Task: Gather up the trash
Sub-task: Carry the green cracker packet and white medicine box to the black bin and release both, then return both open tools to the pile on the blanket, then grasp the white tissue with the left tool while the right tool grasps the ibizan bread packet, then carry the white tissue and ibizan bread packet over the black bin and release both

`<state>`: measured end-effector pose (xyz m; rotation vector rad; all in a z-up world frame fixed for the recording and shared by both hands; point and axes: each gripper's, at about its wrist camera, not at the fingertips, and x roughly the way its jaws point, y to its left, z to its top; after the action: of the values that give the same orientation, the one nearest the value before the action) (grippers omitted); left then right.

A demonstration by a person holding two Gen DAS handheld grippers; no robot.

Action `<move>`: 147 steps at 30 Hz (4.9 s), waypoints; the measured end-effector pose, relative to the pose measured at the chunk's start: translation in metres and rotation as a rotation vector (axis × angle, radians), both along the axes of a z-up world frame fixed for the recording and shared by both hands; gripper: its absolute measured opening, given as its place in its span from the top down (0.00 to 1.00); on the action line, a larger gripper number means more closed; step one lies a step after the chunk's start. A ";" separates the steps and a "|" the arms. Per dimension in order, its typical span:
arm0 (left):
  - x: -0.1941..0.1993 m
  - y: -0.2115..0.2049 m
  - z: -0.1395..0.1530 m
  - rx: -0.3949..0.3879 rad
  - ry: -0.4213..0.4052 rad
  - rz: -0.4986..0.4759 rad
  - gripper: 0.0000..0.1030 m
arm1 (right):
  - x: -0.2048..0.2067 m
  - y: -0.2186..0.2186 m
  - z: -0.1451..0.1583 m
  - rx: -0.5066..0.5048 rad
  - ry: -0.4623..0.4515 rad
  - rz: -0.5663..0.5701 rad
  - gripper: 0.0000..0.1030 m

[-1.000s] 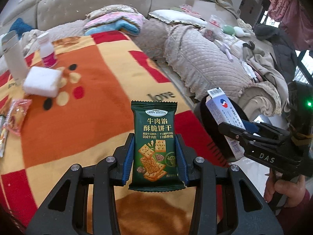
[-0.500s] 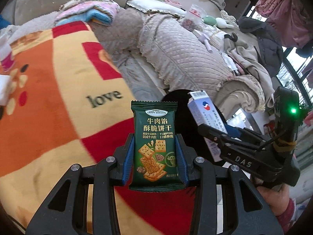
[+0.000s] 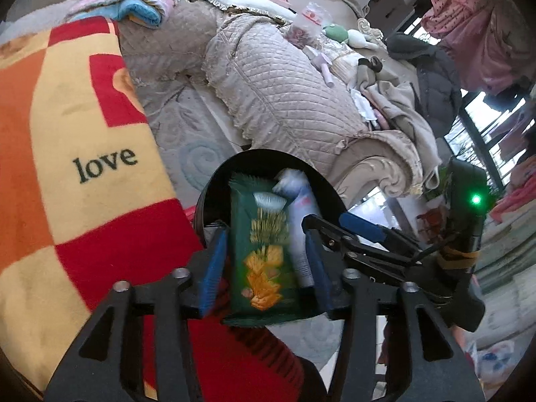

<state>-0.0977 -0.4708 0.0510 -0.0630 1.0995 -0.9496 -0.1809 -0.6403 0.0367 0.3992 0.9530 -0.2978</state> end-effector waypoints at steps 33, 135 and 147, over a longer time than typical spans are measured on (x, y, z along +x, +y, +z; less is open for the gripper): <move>0.027 0.249 0.002 0.268 -0.139 0.456 0.47 | 0.076 0.199 0.013 0.048 -0.013 0.405 0.29; 0.000 0.189 0.016 0.207 -0.131 0.331 0.79 | 0.033 0.167 0.033 0.005 -0.050 0.336 0.46; -0.004 0.097 0.016 0.186 -0.141 0.177 0.79 | 0.011 0.084 0.021 0.003 -0.024 0.175 0.46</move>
<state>-0.1015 -0.3737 0.0669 0.0576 1.0290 -0.6799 -0.1704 -0.5558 0.0578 0.3190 0.9586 -0.1317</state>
